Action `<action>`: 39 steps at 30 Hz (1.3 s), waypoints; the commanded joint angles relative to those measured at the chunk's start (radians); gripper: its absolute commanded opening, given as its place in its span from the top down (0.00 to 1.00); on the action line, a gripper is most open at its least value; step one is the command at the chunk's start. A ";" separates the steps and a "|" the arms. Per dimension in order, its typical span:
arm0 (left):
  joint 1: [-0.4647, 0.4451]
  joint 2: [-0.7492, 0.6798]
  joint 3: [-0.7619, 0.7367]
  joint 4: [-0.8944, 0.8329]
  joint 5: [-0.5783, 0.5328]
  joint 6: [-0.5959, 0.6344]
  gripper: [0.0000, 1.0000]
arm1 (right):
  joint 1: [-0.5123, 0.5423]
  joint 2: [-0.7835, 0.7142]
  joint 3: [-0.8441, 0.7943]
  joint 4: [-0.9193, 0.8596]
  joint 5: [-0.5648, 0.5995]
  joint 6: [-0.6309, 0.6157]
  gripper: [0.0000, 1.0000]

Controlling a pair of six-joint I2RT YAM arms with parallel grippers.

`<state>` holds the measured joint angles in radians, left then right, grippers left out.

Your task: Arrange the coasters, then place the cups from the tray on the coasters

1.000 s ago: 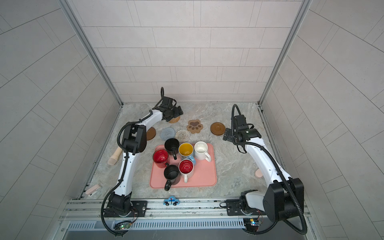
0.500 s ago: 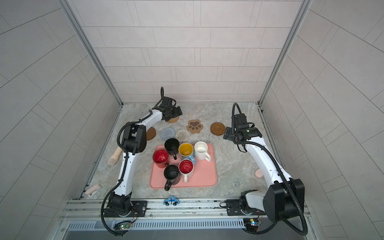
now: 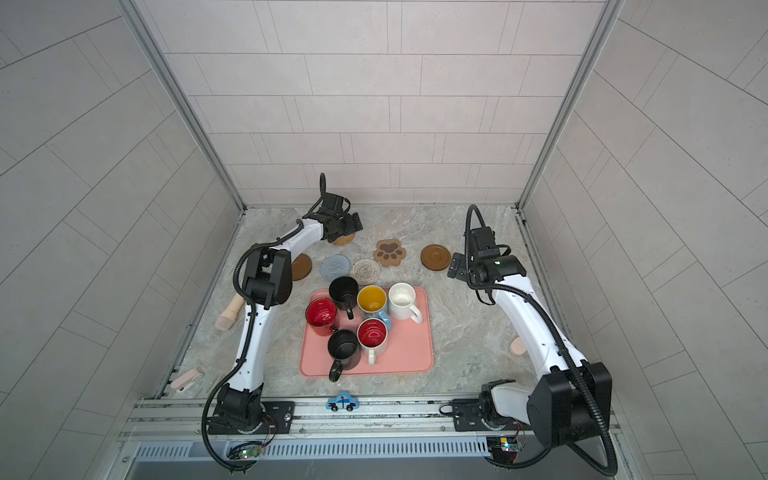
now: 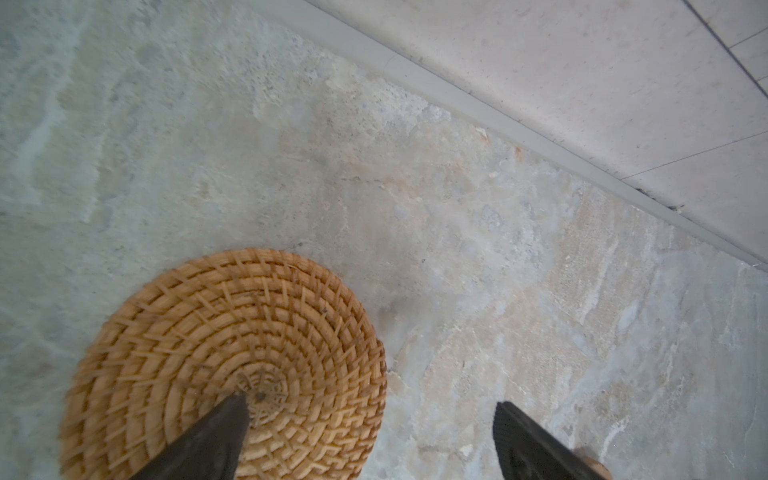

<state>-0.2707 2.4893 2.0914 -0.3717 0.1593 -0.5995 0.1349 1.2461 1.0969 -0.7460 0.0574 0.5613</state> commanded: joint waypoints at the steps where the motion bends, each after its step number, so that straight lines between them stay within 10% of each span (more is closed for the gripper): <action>1: 0.007 0.000 0.015 -0.036 0.052 0.023 0.00 | 0.002 -0.031 0.041 0.014 0.022 -0.035 0.02; 12: 0.001 -0.152 -0.037 -0.022 0.109 0.061 0.00 | 0.002 0.029 0.128 0.060 -0.047 -0.079 0.02; 25: 0.000 -0.651 -0.587 0.188 0.121 0.072 0.00 | 0.024 0.330 0.202 0.231 -0.379 0.047 0.08; 39: 0.000 -0.998 -0.920 0.129 0.089 0.004 0.00 | 0.146 0.753 0.467 0.282 -0.463 0.152 0.15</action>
<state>-0.2687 1.5578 1.1969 -0.2321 0.2623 -0.5716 0.2787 1.9690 1.5303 -0.4931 -0.3763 0.6601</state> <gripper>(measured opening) 0.999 0.854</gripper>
